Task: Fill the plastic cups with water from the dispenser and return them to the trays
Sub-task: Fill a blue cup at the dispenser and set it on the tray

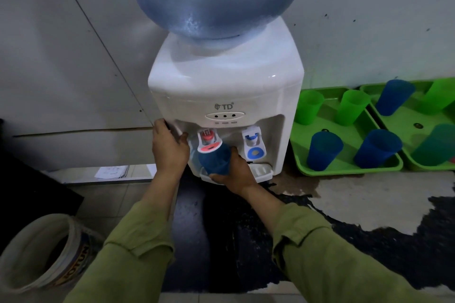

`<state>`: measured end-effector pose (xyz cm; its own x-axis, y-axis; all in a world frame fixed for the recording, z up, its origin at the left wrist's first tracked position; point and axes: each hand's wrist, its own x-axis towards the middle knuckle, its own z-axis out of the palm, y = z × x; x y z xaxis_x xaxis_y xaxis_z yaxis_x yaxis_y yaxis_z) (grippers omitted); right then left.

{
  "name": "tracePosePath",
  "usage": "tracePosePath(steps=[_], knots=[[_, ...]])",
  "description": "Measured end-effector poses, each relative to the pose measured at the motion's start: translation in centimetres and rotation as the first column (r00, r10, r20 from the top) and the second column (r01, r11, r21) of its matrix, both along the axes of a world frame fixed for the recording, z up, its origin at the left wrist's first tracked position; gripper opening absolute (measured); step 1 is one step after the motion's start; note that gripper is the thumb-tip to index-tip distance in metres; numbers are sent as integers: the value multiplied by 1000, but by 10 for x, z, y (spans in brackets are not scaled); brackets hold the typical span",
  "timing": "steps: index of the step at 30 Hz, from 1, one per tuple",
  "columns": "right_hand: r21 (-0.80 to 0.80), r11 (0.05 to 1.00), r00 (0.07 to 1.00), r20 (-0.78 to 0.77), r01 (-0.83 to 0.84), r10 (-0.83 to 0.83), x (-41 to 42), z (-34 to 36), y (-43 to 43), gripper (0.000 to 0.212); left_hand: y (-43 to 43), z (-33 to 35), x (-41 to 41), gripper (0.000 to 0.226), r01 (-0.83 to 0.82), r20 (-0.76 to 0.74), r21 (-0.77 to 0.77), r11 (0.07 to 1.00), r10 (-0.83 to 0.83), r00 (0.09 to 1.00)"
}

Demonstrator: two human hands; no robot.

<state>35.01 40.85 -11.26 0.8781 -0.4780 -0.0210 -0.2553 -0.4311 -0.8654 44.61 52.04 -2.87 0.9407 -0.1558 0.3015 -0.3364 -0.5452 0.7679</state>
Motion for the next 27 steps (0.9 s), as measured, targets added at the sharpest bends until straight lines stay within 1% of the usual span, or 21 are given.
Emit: tracePosePath(steps=[24, 27], knots=[[-29, 999, 1000, -22, -15, 15, -1, 0, -1, 77, 0, 2, -3, 37, 4, 4, 9, 1000, -4, 1000], [-3, 1000, 1000, -18, -17, 17, -2, 2, -2, 77, -1, 4, -3, 38, 2, -16, -5, 1000, -2, 1000]])
